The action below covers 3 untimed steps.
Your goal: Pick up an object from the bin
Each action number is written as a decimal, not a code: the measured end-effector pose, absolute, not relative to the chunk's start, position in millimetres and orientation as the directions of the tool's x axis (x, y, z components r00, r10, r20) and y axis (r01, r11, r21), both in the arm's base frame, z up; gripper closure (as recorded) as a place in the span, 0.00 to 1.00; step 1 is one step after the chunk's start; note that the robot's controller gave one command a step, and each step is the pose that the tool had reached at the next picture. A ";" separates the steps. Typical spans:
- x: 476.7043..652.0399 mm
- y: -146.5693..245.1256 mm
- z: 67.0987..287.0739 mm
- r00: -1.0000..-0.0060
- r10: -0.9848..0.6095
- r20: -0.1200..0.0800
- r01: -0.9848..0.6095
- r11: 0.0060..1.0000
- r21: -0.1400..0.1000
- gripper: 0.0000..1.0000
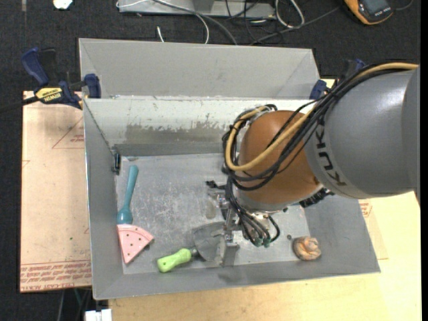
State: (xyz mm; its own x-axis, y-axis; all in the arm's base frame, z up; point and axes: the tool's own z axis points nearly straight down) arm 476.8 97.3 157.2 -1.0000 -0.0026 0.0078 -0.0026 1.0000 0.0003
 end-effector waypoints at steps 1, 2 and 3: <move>478.7 96.8 160.4 -1.000 0.000 0.001 0.000 1.000 0.001 0.00; 484.0 86.1 94.3 -1.000 0.028 0.000 0.028 1.000 0.003 0.00; 486.7 90.1 73.6 -0.993 -0.115 -0.019 -0.115 0.993 0.004 0.00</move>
Offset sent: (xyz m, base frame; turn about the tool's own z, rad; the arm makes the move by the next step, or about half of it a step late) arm 0.0064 -0.0124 -0.0652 0.0312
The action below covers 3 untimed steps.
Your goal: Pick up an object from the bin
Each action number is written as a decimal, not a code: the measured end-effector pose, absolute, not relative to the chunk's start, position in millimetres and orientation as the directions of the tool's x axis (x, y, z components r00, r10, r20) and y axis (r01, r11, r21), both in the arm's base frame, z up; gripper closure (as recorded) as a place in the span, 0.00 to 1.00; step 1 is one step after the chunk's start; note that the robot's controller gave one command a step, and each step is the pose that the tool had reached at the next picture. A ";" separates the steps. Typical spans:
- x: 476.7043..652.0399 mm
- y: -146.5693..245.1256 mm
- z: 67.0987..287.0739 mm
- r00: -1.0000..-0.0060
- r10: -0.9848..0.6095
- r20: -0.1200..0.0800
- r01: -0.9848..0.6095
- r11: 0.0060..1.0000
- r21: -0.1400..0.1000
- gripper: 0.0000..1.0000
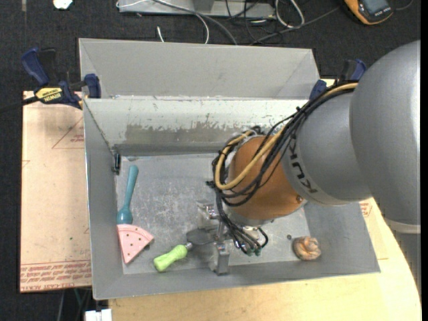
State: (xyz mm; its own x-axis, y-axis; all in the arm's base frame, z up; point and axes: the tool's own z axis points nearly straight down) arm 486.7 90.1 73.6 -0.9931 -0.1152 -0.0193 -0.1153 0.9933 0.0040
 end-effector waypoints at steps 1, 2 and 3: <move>490.6 85.3 77.1 -0.995 -0.097 -0.018 -0.097 0.995 0.004 1.00; 490.6 85.3 77.1 -0.995 -0.097 -0.018 -0.097 0.995 0.004 1.00; 488.8 107.1 77.5 -0.958 -0.285 -0.032 -0.285 0.959 -0.005 1.00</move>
Offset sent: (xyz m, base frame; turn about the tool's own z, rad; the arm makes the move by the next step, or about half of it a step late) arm 0.0000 0.0000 0.0000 0.0000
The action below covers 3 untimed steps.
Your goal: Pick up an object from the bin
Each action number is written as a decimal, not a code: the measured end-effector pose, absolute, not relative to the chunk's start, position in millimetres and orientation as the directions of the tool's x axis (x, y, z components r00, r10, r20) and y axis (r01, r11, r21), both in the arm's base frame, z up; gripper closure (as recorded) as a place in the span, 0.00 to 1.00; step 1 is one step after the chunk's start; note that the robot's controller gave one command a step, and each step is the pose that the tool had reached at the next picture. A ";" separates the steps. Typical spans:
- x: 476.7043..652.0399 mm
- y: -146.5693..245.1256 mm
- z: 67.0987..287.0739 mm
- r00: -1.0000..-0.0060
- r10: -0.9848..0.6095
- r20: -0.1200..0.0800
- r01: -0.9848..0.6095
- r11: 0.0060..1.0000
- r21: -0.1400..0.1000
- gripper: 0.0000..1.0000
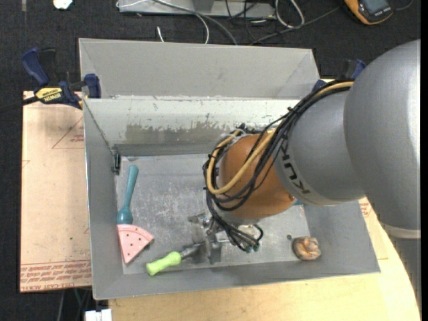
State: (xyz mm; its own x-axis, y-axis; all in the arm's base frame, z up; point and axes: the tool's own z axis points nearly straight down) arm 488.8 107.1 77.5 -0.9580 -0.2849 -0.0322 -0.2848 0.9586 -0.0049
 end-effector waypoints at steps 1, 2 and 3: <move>487.7 114.8 77.7 -0.933 -0.357 -0.040 -0.358 0.934 -0.001 1.00; 486.6 115.7 77.8 -0.938 -0.345 -0.046 -0.345 0.939 -0.003 1.00; 485.2 117.0 77.6 -0.915 -0.399 -0.062 -0.400 0.917 -0.006 1.00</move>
Offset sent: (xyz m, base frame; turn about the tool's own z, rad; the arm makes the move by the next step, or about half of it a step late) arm -0.0090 0.0117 -0.0061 -0.0502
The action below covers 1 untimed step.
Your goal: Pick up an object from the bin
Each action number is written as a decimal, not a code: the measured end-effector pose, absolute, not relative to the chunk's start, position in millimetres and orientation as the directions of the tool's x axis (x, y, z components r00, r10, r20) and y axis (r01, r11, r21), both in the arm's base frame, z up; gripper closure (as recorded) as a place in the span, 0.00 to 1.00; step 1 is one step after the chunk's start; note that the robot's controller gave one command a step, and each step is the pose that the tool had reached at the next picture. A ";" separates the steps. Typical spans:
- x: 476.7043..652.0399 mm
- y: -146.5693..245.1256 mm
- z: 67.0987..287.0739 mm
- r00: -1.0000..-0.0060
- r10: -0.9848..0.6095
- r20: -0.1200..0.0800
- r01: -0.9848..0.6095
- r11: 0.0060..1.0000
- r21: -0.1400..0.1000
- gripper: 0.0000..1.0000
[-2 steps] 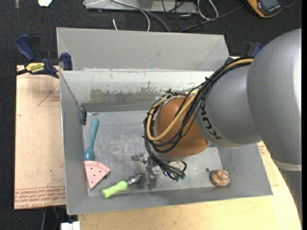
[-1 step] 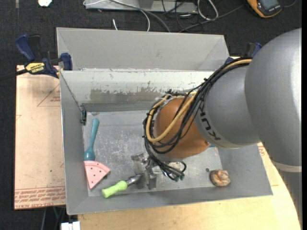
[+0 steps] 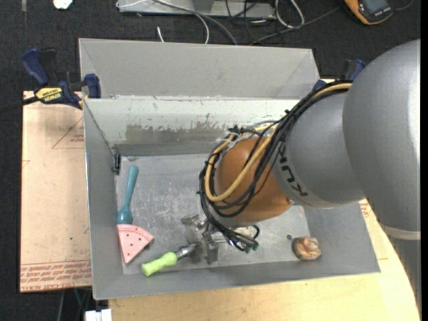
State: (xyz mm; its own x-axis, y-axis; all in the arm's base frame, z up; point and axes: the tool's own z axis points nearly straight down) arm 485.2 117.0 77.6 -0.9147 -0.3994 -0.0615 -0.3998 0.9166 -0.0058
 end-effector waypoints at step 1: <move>487.6 116.2 81.2 -0.897 -0.438 -0.065 -0.438 0.899 -0.007 1.00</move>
Offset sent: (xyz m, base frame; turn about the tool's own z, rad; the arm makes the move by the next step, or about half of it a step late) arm -0.0050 -0.0024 0.0902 -0.0036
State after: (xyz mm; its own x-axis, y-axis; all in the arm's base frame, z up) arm 487.6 116.2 81.2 -0.8967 -0.4378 -0.0649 -0.4383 0.8988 -0.0075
